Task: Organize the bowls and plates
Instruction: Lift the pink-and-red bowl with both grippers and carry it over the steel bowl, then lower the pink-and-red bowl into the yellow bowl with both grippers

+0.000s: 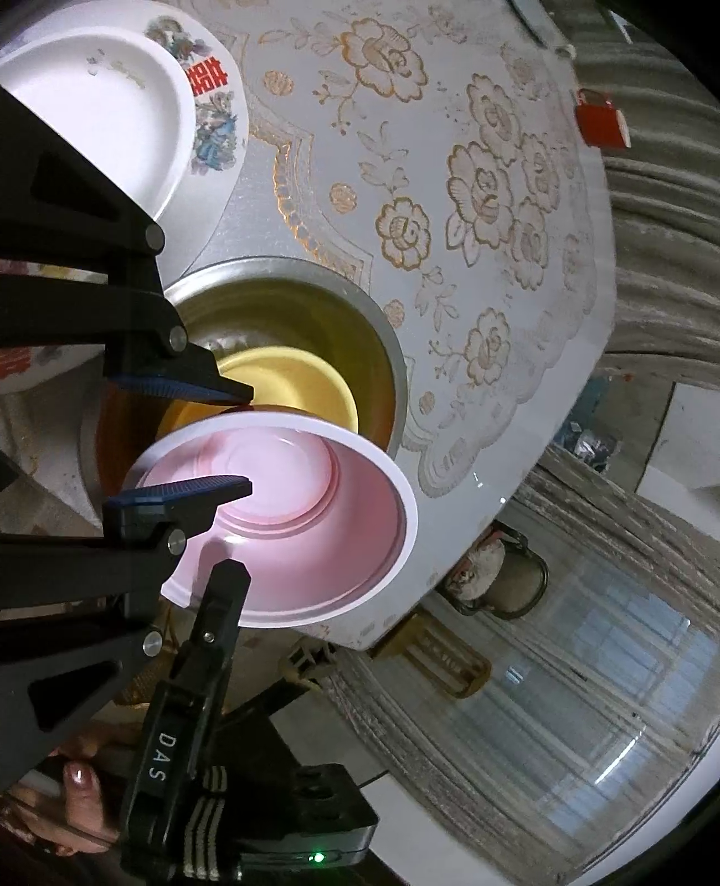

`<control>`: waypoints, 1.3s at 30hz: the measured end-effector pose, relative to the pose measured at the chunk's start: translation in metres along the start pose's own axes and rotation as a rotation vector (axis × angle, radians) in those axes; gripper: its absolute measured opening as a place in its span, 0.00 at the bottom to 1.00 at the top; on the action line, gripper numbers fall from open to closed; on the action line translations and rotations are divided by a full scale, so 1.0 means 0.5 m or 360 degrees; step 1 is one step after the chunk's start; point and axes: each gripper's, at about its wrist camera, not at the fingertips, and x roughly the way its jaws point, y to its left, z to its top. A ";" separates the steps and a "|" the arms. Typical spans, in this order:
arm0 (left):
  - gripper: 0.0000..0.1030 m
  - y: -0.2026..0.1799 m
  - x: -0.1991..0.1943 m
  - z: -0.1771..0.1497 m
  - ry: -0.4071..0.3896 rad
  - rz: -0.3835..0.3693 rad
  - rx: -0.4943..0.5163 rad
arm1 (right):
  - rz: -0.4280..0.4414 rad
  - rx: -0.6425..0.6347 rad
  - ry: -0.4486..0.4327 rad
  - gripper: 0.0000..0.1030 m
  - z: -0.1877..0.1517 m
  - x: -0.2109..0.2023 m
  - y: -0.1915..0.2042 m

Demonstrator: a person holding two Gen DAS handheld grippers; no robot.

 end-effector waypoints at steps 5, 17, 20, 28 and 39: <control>0.24 0.016 0.028 0.011 0.0058 0.0020 -0.0033 | 0.0002 0.0029 0.0027 0.15 0.012 0.022 -0.003; 0.24 0.019 0.044 0.025 0.0122 0.0052 0.0005 | -0.0044 0.0040 0.0139 0.22 0.028 0.046 -0.004; 0.24 0.024 0.042 0.025 0.0125 0.0081 0.0011 | -0.0047 0.0016 0.0151 0.22 0.032 0.051 0.006; 0.38 0.030 0.032 0.023 0.0139 0.0055 -0.0019 | -0.0024 0.0014 0.0183 0.26 0.037 0.063 0.018; 0.43 0.028 0.010 0.032 0.0096 0.0041 -0.0032 | -0.0026 0.0049 0.0167 0.25 0.027 0.052 0.000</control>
